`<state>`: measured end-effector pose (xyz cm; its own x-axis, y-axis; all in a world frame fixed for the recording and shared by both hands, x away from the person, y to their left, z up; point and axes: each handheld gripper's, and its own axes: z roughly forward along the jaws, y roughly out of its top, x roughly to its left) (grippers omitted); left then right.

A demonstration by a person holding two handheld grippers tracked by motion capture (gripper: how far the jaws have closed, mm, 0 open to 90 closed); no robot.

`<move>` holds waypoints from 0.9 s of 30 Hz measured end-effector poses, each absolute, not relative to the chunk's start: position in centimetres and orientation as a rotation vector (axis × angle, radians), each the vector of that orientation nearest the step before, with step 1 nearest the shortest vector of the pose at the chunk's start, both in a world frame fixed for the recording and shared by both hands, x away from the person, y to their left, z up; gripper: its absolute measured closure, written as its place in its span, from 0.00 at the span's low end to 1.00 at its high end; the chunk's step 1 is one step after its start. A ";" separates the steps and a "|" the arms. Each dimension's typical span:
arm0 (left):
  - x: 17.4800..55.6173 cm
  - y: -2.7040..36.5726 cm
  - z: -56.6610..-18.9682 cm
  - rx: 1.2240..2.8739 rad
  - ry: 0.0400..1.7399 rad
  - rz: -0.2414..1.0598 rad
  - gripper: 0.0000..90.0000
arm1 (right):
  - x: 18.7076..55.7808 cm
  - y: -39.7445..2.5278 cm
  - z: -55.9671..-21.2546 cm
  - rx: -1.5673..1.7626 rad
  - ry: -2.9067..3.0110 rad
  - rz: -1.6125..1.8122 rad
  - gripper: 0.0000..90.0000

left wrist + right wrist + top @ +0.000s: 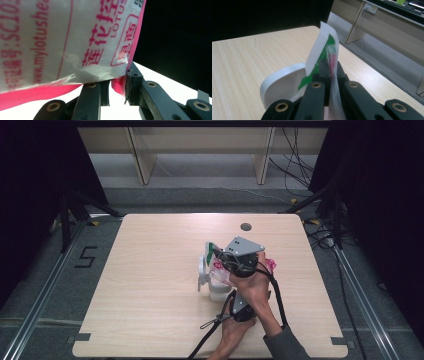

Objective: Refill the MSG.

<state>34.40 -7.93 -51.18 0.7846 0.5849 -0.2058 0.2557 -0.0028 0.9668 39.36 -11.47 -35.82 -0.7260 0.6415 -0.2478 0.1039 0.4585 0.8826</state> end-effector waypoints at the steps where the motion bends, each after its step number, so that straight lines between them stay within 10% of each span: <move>1: 34.4 -7.9 -51.2 1.588 0.689 0.295 0.85 | 39.3 -11.5 -35.9 0.635 2.152 1.249 1.00; 27: 34.3 -8.2 -51.0 1.544 0.708 0.277 0.85 | 39.1 -11.5 -35.6 0.638 2.152 1.264 1.00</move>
